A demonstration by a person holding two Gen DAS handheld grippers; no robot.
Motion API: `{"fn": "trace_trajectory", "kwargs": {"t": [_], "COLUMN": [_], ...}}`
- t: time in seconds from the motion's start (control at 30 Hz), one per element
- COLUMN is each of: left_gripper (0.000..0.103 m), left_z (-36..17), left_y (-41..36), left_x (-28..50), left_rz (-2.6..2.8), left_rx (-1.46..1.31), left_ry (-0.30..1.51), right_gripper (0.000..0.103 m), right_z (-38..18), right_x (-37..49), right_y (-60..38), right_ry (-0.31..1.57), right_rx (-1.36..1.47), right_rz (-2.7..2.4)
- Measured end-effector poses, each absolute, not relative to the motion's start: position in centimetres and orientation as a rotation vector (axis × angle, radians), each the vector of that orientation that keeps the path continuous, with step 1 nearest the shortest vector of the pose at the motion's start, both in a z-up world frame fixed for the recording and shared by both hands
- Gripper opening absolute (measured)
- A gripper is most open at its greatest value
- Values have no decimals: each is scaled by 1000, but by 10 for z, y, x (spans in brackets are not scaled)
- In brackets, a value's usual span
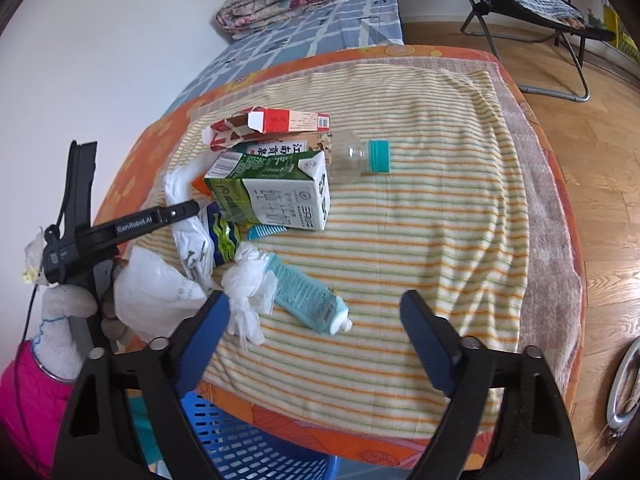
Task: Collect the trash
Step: 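Reach the left tool to the white plastic bag and close on it, then lift the white bag with the left tool while the right tool grasps white tissue, then carry bag and tissue over the blue basket and open both tools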
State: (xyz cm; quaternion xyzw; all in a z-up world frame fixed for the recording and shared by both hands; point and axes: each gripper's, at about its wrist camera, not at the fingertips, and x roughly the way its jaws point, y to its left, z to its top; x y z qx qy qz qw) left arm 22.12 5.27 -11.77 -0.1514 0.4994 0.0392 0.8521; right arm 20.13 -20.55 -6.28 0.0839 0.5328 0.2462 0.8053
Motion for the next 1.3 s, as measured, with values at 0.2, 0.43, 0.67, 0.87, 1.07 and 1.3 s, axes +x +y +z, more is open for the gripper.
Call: {"fn": "trace_trajectory", "kwargs": {"t": [0.2,0.43,0.67,0.87,1.07,1.3], "left_gripper": [23,22,22,22,22,22], "left_z": [-105,-79,-55,-40,-32,-23], "left_y": [66,80,104,115,104,83], "left_x": [211,188,159,134,106,80], "left_rz": [87,76,85,115,109,86], "left_rx": [-328,-275,-252,-212,-162,-115], "left_ry": [1017,952,903,856,828,792], "right_gripper": [81,68,59,59,38,24], "right_z": [-73,-105,-101,-106,-121,-110], "right_x": [213,224,229,226,224,218], "right_y": [-196,-178,-166,-127,-101,-100], "right_ry": [1156,1233,1224,1235,1243,1202], "right_rx": [152,89,175,130,51,82], "right_rz": [550,575,618,661,623,648]}}
